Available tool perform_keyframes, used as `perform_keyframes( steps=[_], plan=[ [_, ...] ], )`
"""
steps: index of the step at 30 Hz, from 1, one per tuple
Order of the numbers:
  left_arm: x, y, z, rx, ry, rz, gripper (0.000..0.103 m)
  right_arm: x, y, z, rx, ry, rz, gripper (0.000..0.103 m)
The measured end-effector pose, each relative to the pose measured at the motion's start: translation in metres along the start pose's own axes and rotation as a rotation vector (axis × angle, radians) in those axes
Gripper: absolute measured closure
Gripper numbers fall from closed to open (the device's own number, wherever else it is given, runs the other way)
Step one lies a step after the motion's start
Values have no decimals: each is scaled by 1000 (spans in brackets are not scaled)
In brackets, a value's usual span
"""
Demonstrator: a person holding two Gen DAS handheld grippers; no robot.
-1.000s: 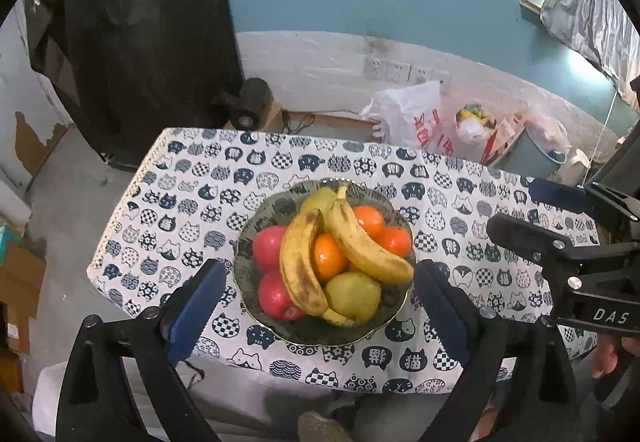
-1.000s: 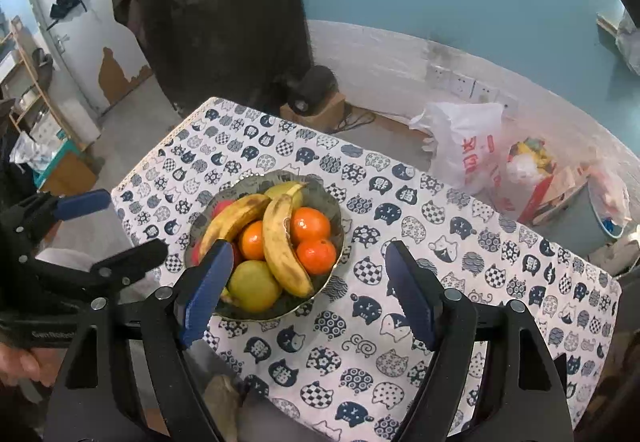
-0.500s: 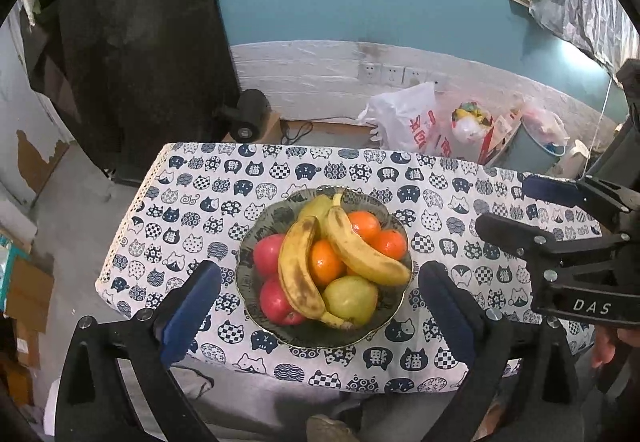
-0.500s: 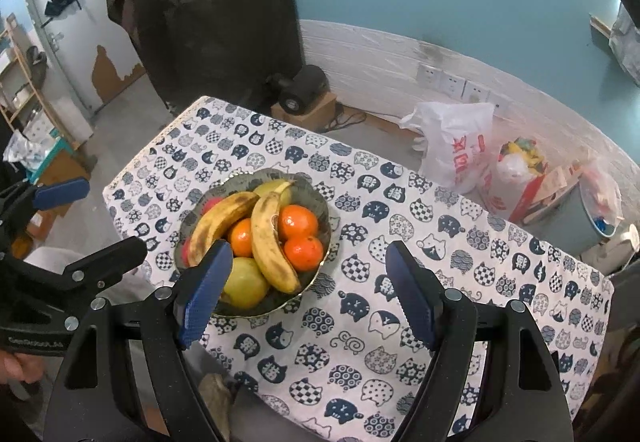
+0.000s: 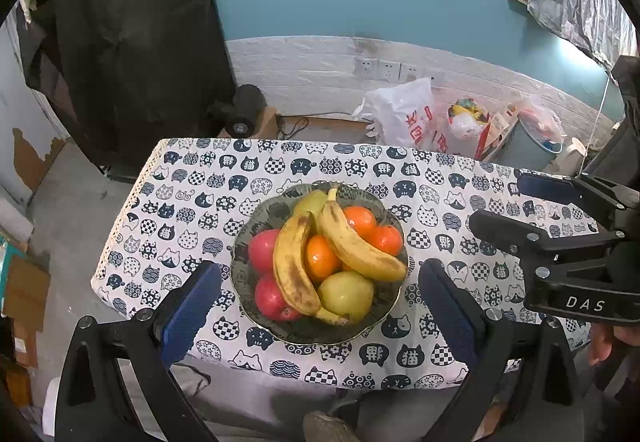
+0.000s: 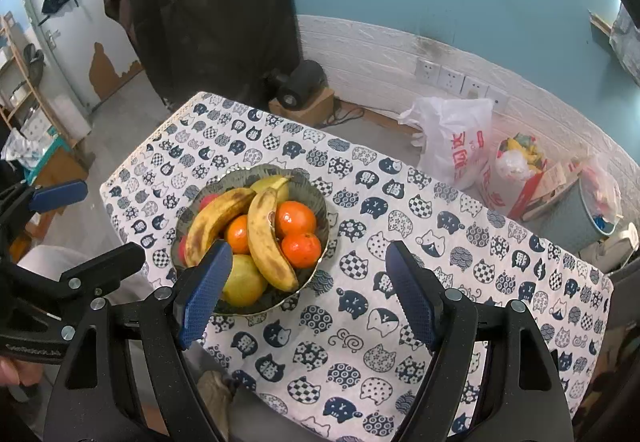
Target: Organize fruits
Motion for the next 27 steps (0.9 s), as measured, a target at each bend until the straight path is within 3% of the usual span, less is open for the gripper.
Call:
perform_keyframes(
  steps=[27],
  plan=[
    [-2, 0, 0, 6, -12, -21, 3, -2, -1, 0, -8, 11, -4, 25]
  ],
)
Point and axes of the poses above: each gripper's, at about its wrist camera, not at the fingertips, and y roughly against the way its jaws point, z to its right, x to its top, the point moved 2 cm from there along -y, roughly the way its jaws point, and after that the axes turned 12 degrees about x, right-handed, at the moved point
